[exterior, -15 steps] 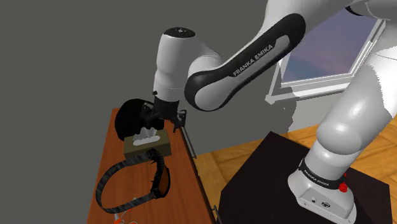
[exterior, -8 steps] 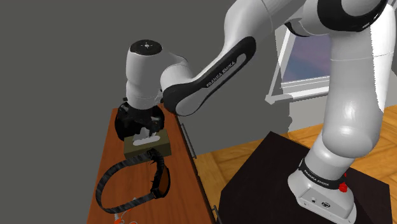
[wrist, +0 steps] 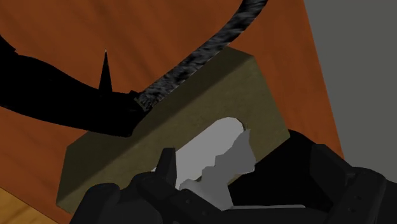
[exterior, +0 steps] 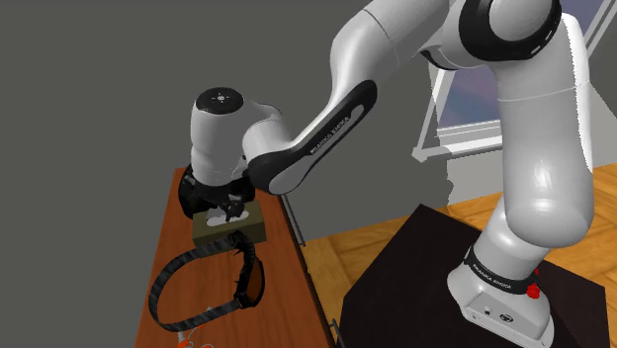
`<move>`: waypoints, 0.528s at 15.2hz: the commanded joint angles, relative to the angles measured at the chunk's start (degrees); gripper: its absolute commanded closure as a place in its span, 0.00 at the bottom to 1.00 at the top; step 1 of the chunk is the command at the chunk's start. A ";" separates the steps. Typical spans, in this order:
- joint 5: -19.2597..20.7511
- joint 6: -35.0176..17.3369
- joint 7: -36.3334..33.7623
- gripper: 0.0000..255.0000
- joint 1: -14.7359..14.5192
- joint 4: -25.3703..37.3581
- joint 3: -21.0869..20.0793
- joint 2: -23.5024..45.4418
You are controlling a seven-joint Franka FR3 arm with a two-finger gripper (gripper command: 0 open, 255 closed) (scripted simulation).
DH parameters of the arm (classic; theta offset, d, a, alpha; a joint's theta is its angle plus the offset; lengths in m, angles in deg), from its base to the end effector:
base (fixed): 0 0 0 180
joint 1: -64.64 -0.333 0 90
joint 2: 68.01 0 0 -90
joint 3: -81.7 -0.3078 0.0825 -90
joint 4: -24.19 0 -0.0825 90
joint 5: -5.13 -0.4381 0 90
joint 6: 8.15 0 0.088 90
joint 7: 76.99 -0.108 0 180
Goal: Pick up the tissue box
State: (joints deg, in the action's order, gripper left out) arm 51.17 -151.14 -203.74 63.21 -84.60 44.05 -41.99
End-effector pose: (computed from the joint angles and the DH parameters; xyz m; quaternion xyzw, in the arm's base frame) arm 0.5442 0.4179 0.2887 -0.8525 0.4822 -0.1628 0.1192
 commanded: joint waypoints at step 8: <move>1.13 -0.63 -0.78 1.00 -0.50 0.16 0.74 0.98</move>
State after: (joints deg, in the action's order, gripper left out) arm 52.30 -151.79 -204.53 62.68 -84.35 44.74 -41.08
